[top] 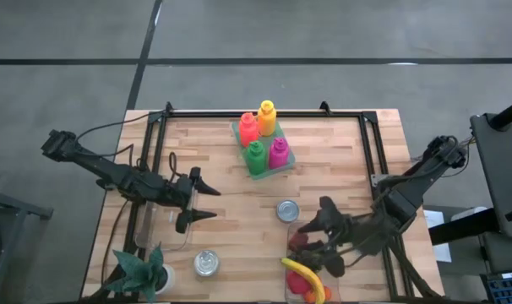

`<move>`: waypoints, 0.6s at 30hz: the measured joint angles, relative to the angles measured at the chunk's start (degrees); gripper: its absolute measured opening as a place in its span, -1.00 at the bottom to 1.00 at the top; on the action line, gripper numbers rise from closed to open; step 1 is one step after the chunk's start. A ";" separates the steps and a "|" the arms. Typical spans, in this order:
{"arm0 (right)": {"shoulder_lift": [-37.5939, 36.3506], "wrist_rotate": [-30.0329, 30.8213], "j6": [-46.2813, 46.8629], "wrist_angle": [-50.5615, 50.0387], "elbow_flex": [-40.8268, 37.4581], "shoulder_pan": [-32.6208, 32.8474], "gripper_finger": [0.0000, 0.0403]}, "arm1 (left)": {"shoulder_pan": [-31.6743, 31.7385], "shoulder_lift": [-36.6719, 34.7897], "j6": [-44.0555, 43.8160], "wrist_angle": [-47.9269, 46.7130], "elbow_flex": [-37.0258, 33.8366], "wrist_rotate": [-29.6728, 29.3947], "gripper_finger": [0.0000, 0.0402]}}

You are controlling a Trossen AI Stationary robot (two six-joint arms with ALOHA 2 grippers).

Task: Pick & Place Food Item
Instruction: Put the yellow banana into the bottom transparent bin

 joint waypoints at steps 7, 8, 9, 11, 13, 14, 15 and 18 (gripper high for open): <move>10.76 -2.94 0.15 -9.99 13.99 0.00 -0.01 | 0.00 -0.02 0.00 -5.67 -0.02 0.02 0.59; 12.23 -2.98 0.17 -10.62 15.64 0.00 -0.01 | 0.00 -0.02 0.00 -6.67 -0.02 0.02 0.59; 13.71 -3.05 0.24 -11.57 17.24 0.00 -0.01 | 0.00 -0.02 0.00 -7.44 -0.02 0.02 0.59; 16.61 -3.43 1.82 -14.29 20.24 0.00 -0.01 | 0.00 -0.02 0.00 -8.70 -0.02 0.04 0.59; 19.39 -3.86 6.44 -19.99 23.53 0.00 -0.01 | 0.00 -0.02 -0.01 -9.72 -0.02 0.07 0.59; 20.73 -4.45 9.50 -23.79 25.15 0.00 -0.01 | 0.00 -0.02 0.00 -10.34 -0.02 0.09 0.59; 22.01 -5.36 12.78 -27.63 26.87 0.00 -0.01 | 0.00 -0.02 0.00 -10.77 -0.02 0.10 0.59; 25.92 -8.93 22.71 -39.16 31.32 0.00 -0.01 | 0.00 -0.02 0.00 -11.70 -0.02 0.09 0.59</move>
